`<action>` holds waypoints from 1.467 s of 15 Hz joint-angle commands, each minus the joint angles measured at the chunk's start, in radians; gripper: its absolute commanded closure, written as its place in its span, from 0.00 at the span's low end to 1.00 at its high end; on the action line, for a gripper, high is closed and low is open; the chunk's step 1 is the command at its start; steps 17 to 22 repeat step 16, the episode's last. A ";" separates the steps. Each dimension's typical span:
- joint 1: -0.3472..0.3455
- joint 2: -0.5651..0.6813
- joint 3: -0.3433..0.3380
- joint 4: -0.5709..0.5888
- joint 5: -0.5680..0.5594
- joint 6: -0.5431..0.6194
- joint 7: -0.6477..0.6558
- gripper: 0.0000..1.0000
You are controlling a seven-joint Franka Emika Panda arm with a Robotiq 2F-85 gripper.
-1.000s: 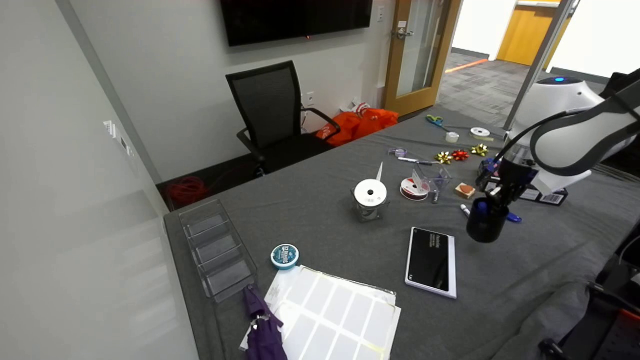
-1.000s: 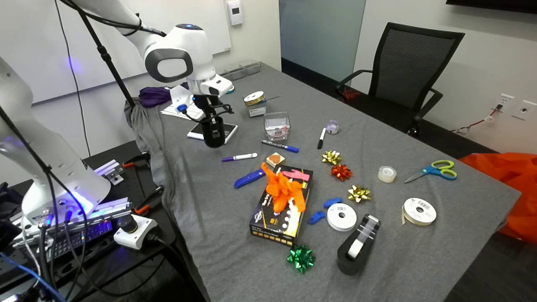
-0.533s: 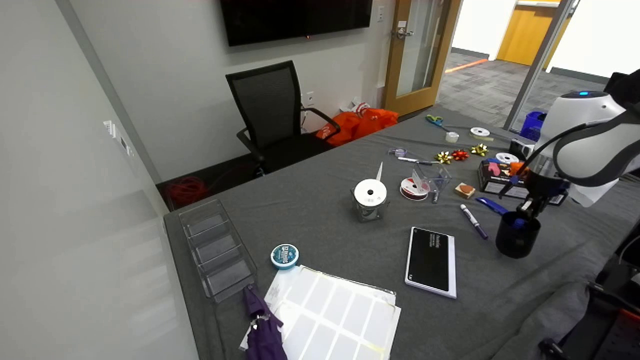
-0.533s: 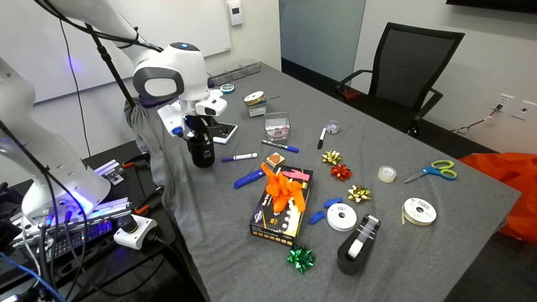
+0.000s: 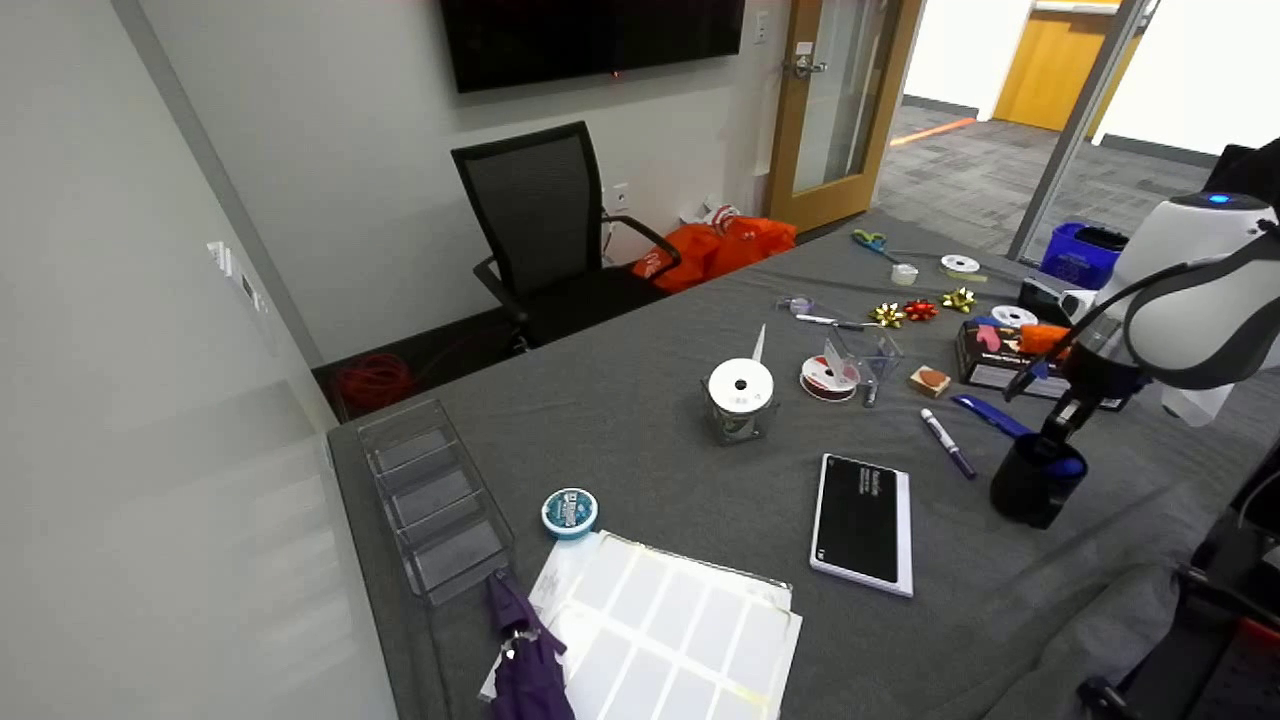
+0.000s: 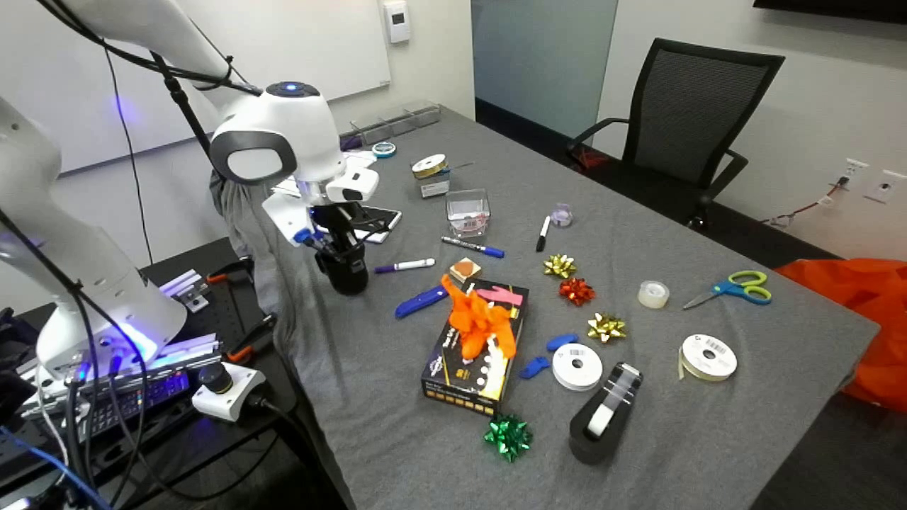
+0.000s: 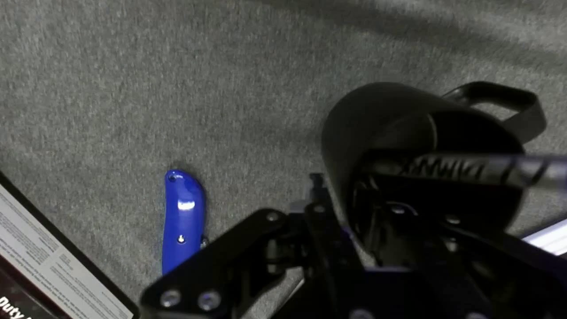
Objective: Put the mug on the table
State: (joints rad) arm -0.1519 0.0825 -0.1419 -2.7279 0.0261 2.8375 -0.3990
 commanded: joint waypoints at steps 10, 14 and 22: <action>0.007 -0.107 -0.021 -0.030 -0.171 -0.072 0.167 0.00; 0.016 -0.241 0.007 -0.025 -0.179 -0.270 0.238 0.00; 0.027 -0.299 0.010 -0.014 -0.144 -0.364 0.225 0.00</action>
